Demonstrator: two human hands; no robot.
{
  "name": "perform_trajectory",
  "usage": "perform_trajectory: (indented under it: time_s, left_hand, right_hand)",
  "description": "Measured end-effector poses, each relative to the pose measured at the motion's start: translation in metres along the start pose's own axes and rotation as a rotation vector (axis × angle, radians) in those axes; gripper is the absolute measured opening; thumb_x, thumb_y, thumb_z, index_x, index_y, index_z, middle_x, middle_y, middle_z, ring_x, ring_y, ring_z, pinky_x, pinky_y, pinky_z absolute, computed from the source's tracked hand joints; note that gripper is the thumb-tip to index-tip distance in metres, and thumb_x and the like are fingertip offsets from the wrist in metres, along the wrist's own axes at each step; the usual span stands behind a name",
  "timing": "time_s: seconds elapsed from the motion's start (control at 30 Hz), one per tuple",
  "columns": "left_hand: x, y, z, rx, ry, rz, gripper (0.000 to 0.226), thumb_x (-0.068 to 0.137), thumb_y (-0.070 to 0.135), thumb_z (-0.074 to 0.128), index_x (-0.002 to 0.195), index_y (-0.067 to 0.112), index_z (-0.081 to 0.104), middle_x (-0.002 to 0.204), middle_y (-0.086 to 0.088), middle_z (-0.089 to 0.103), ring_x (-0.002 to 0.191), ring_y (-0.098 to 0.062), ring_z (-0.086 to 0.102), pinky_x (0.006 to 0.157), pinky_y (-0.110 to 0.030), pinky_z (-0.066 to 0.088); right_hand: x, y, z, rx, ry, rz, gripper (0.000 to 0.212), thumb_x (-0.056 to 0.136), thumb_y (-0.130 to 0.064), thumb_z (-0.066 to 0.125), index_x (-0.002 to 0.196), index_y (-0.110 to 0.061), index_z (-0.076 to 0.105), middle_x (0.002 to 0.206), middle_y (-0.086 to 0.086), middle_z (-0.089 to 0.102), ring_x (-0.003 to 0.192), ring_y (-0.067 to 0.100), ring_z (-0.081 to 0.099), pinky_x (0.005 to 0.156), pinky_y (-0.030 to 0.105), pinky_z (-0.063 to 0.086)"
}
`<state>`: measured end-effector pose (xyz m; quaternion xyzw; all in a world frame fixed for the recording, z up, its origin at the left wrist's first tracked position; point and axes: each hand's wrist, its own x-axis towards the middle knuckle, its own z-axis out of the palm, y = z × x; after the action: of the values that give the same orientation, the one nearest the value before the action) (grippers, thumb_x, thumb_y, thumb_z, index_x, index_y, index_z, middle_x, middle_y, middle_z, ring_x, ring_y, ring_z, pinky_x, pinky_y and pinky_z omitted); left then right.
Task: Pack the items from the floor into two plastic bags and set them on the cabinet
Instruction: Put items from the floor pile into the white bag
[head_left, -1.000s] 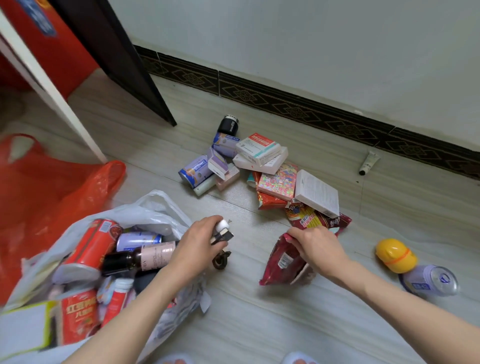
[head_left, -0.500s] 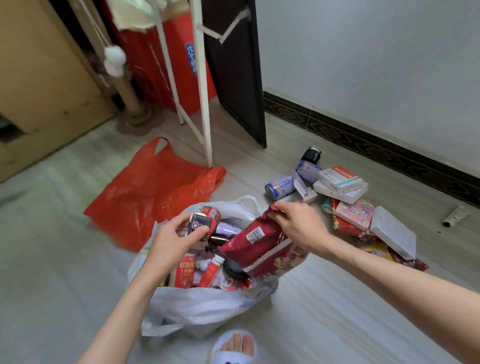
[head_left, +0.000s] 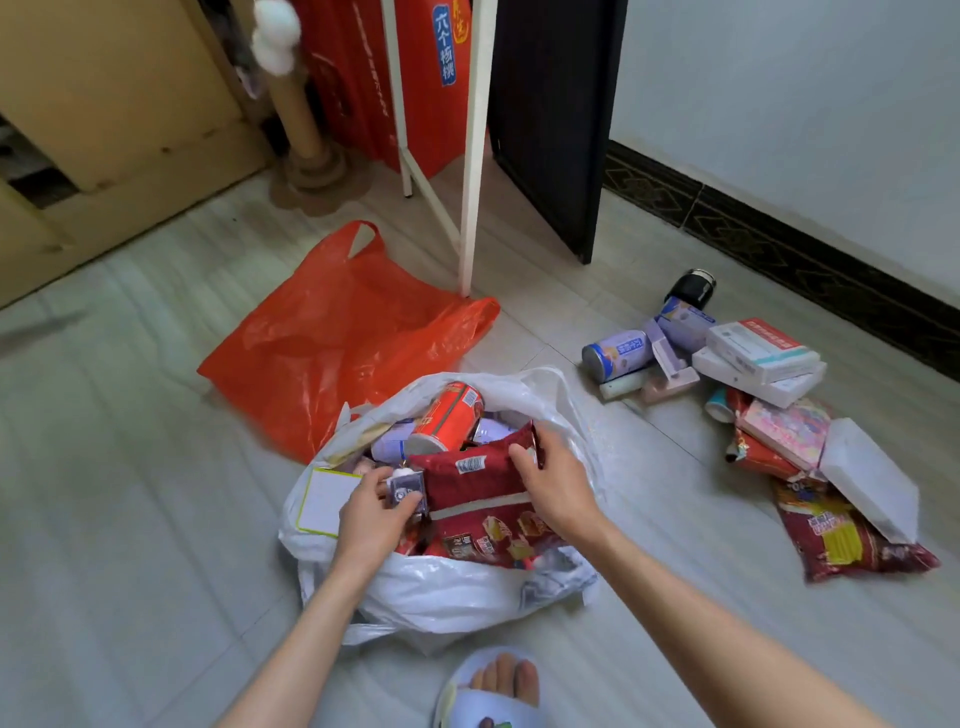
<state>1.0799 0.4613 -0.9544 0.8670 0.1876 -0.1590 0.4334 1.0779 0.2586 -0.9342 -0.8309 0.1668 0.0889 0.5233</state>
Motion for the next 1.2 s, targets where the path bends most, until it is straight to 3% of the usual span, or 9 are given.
perform_trajectory:
  time_s: [0.07, 0.13, 0.3, 0.37, 0.53, 0.63, 0.73, 0.97, 1.2]
  left_hand:
    - [-0.005, -0.007, 0.008, 0.027, 0.005, 0.03, 0.025, 0.079, 0.019, 0.07, 0.102, 0.021, 0.06, 0.087, 0.005, 0.066, 0.088, -0.018, 0.064, 0.072, -0.024, 0.041]
    - [-0.009, -0.014, 0.011, 0.109, 0.031, 0.057, 0.026, 0.078, 0.021, 0.071, 0.103, 0.019, 0.062, 0.088, 0.0, 0.069, 0.087, -0.021, 0.064, 0.071, -0.026, 0.041]
    - [-0.012, -0.008, 0.002, 0.329, 0.026, 0.111, 0.04, 0.082, 0.022, 0.066, 0.119, 0.01, 0.055, 0.116, -0.013, 0.058, 0.108, -0.029, 0.054, 0.088, -0.035, 0.04]
    - [-0.017, 0.006, -0.006, 0.347, 0.021, 0.22, 0.043, 0.085, 0.024, 0.063, 0.124, 0.01, 0.052, 0.125, -0.011, 0.054, 0.117, -0.027, 0.049, 0.094, -0.035, 0.038]
    - [-0.04, 0.062, -0.005, 0.521, -0.066, 0.637, 0.057, 0.088, 0.036, 0.056, 0.139, 0.02, 0.037, 0.149, -0.001, 0.031, 0.138, -0.019, 0.027, 0.112, -0.037, 0.026]
    - [-0.05, 0.101, 0.008, 0.588, -0.085, 0.823, 0.058, 0.089, 0.04, 0.053, 0.141, 0.025, 0.033, 0.152, 0.001, 0.024, 0.141, -0.016, 0.02, 0.114, -0.033, 0.019]
    - [-0.052, 0.136, 0.031, 0.629, -0.123, 0.931, 0.057, 0.09, 0.042, 0.05, 0.142, 0.028, 0.029, 0.153, 0.002, 0.02, 0.142, -0.016, 0.016, 0.114, -0.03, 0.014]
    - [-0.03, 0.176, 0.125, 0.729, -0.252, 1.064, 0.055, 0.091, 0.039, 0.046, 0.141, 0.026, 0.028, 0.151, 0.003, 0.021, 0.141, -0.012, 0.016, 0.112, -0.026, 0.014]
    - [0.009, 0.176, 0.232, 0.82, -0.408, 1.045, 0.056, 0.091, 0.037, 0.047, 0.141, 0.021, 0.028, 0.149, 0.002, 0.026, 0.137, -0.01, 0.024, 0.109, -0.022, 0.021]
  right_hand:
    - [-0.012, 0.012, 0.001, -0.024, -0.04, 0.017, 0.036, 0.09, -0.03, 0.051, 0.125, -0.023, 0.047, 0.112, -0.012, 0.055, 0.102, 0.005, 0.048, 0.083, 0.019, 0.033]
    - [-0.022, 0.021, 0.0, -0.073, -0.082, 0.05, 0.04, 0.09, -0.033, 0.053, 0.127, -0.023, 0.044, 0.114, -0.008, 0.057, 0.106, 0.01, 0.053, 0.084, 0.021, 0.035]
    - [-0.033, 0.022, -0.018, -0.11, -0.105, 0.042, 0.046, 0.088, -0.03, 0.057, 0.131, -0.024, 0.041, 0.119, -0.005, 0.061, 0.109, 0.014, 0.057, 0.085, 0.022, 0.039]
    - [-0.036, 0.016, -0.033, -0.167, -0.086, 0.01, 0.052, 0.088, -0.032, 0.056, 0.135, -0.024, 0.037, 0.118, -0.006, 0.06, 0.114, 0.015, 0.055, 0.086, 0.023, 0.039]
    - [-0.042, -0.002, -0.092, -0.493, -0.057, -0.143, 0.062, 0.089, -0.038, 0.053, 0.142, -0.02, 0.026, 0.144, 0.002, 0.041, 0.13, 0.019, 0.04, 0.102, 0.03, 0.033]
    - [-0.048, -0.009, -0.142, -0.777, -0.022, -0.309, 0.065, 0.09, -0.042, 0.051, 0.144, -0.019, 0.023, 0.146, 0.002, 0.039, 0.129, 0.022, 0.041, 0.104, 0.032, 0.033]
    - [-0.053, -0.005, -0.19, -0.884, 0.05, -0.347, 0.062, 0.089, -0.041, 0.052, 0.142, -0.02, 0.026, 0.143, 0.001, 0.041, 0.126, 0.022, 0.043, 0.104, 0.034, 0.033]
    - [-0.043, 0.073, -0.264, -0.866, 0.155, -0.085, 0.062, 0.091, -0.04, 0.048, 0.144, -0.02, 0.022, 0.143, 0.001, 0.04, 0.129, 0.021, 0.04, 0.105, 0.032, 0.033]
    - [-0.006, 0.174, -0.306, -0.748, 0.182, 0.22, 0.072, 0.087, -0.045, 0.054, 0.144, -0.017, 0.02, 0.15, 0.004, 0.031, 0.136, 0.023, 0.031, 0.108, 0.033, 0.03]
